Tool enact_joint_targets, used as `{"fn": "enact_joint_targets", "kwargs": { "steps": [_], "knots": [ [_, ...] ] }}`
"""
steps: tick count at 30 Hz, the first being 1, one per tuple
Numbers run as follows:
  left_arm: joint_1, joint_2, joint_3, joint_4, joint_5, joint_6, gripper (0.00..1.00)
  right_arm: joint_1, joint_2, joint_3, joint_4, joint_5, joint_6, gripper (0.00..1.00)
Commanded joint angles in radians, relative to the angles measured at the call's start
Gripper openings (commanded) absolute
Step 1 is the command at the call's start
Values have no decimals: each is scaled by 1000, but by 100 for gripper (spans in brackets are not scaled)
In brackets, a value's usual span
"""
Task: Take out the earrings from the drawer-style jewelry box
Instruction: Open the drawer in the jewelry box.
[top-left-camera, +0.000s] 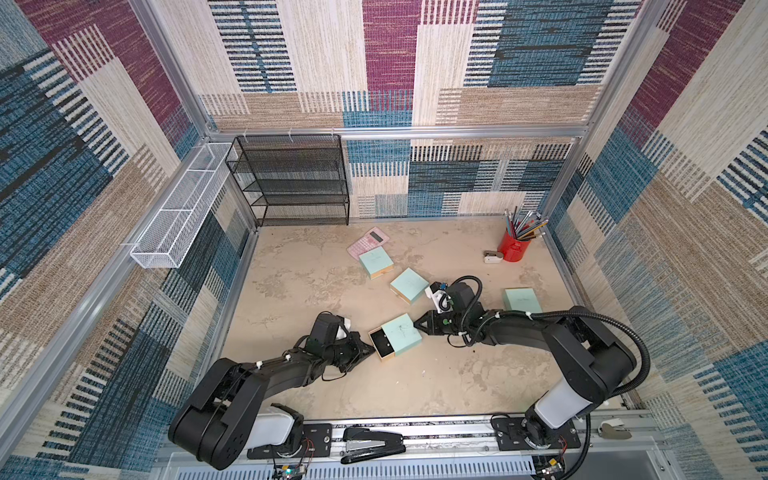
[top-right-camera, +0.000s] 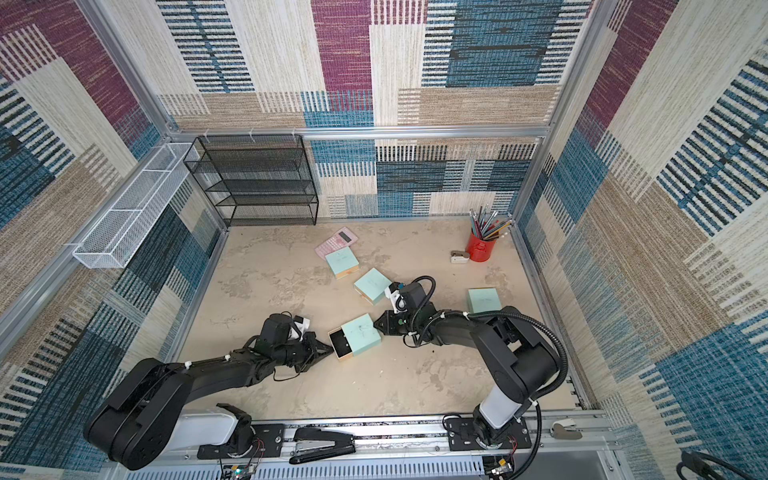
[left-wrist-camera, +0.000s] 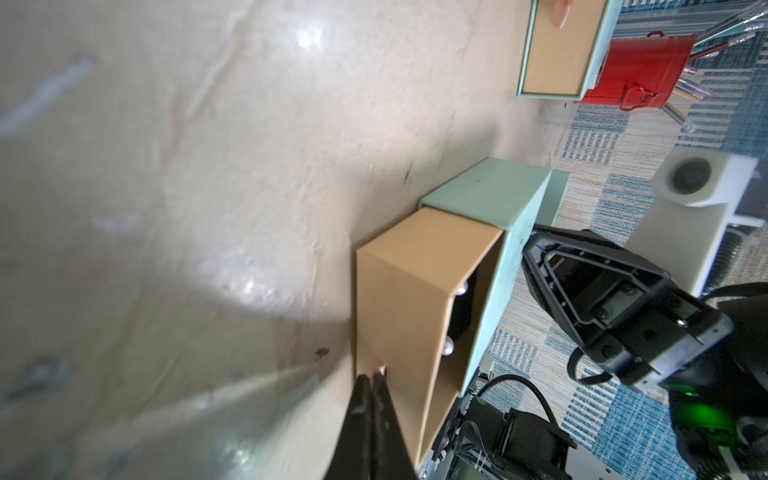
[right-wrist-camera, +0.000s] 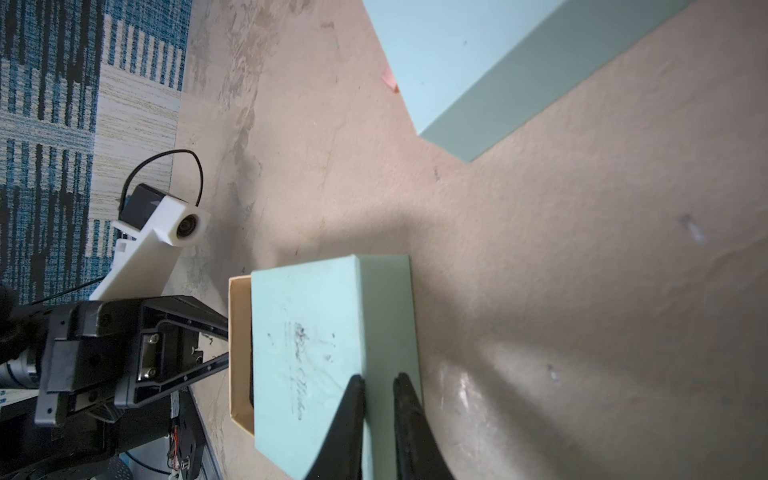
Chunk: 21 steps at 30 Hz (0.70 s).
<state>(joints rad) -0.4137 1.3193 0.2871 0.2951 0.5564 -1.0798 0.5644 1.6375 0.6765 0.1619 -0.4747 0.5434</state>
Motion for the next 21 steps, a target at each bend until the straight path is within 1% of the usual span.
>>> {"fn": "enact_joint_targets", "kwargs": {
  "steps": [1,7,13,21],
  "knots": [
    [7,-11,-9,-83,-30,49,0,0,12,3,-60,61,-9,17],
    [18,-50,-32,-95,-50,44,0,0,11,4,-61,57,-9,17],
    [21,-95,-28,-143,-61,58,0,-1,16,6,-54,50,-12,17],
    [21,-77,-20,-112,-30,65,0,0,12,14,-50,38,-11,18]
  ]
}}
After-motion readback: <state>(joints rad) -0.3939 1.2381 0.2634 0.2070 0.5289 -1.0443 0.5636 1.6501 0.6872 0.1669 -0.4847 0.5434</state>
